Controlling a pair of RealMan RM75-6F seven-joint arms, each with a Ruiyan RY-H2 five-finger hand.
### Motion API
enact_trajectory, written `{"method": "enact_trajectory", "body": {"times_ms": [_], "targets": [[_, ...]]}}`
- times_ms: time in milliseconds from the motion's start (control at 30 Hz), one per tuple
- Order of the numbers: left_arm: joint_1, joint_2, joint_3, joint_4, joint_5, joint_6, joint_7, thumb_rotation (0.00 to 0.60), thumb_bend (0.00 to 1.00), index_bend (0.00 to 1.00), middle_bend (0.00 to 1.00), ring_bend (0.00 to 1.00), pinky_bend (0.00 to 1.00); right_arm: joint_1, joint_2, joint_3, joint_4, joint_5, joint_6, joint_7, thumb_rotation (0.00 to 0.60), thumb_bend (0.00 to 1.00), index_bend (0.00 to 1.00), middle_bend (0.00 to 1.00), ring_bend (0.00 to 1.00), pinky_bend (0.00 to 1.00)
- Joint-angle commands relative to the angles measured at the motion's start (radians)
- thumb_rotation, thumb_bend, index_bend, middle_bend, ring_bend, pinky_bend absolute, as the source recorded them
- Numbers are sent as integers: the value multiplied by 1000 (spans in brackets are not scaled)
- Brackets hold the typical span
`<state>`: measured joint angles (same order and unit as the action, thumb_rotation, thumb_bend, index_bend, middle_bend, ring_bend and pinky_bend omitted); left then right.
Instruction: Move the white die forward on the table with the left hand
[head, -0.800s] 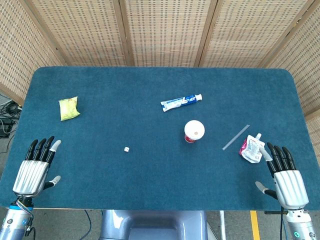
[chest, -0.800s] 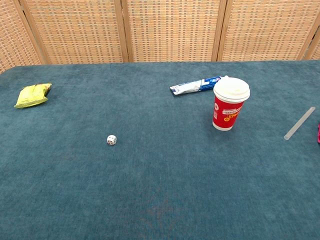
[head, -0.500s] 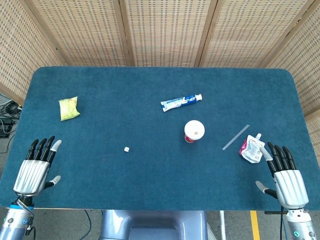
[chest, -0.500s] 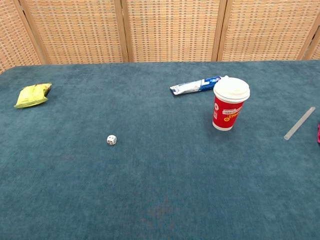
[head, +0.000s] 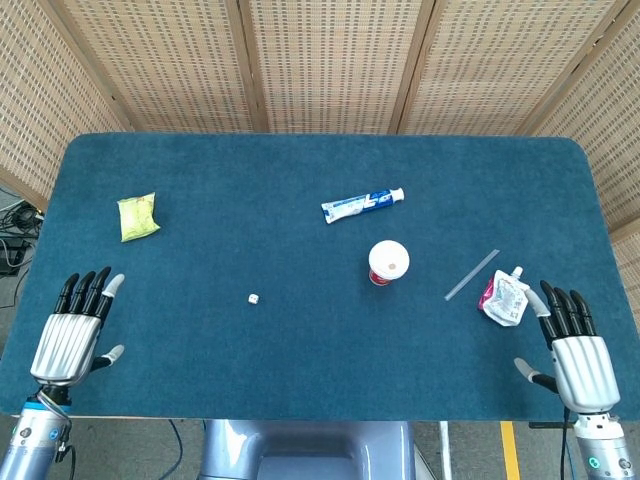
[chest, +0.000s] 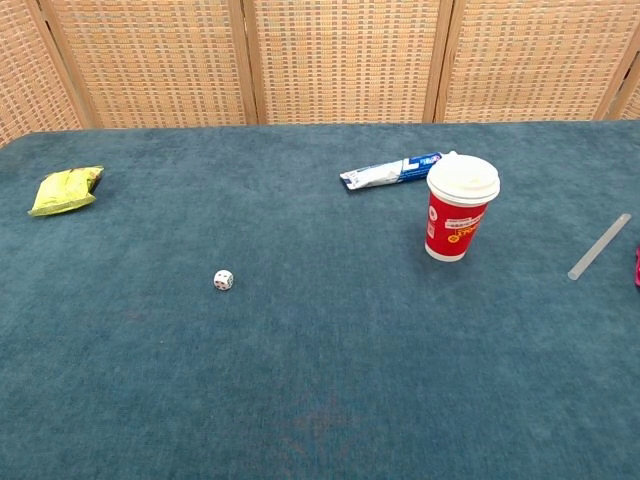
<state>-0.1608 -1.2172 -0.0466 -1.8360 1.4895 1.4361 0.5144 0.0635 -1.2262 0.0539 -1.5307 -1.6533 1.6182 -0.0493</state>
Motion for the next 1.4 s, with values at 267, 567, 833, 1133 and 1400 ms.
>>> {"method": "enact_trajectory", "body": {"times_ms": [267,567,833,1133,1400], "targets": [[-143,-95,-88,193,16,-113,-83,600,147,180,0,0,0,7,-4,11,18,26,-17,23,600,77,40,0,0,0],[-308,-203,-119,358,-35,-336,-143,600,176,306,0,0,0,13,-10,21,42,57,-36,44,600,77,43,0,0,0],[-421,-289,-139,420,-104,-481,-134,600,242,338,0,0,0,16,-9,31,61,82,-47,76,600,77,42,0,0,0],[-497,-359,-145,458,-188,-564,-69,600,264,384,0,0,0,9,-1,38,71,93,-33,115,600,77,48,0,0,0],[-530,-396,-136,469,-250,-583,-23,600,323,424,0,0,0,4,5,38,74,91,-23,137,600,77,50,0,0,0]]}}
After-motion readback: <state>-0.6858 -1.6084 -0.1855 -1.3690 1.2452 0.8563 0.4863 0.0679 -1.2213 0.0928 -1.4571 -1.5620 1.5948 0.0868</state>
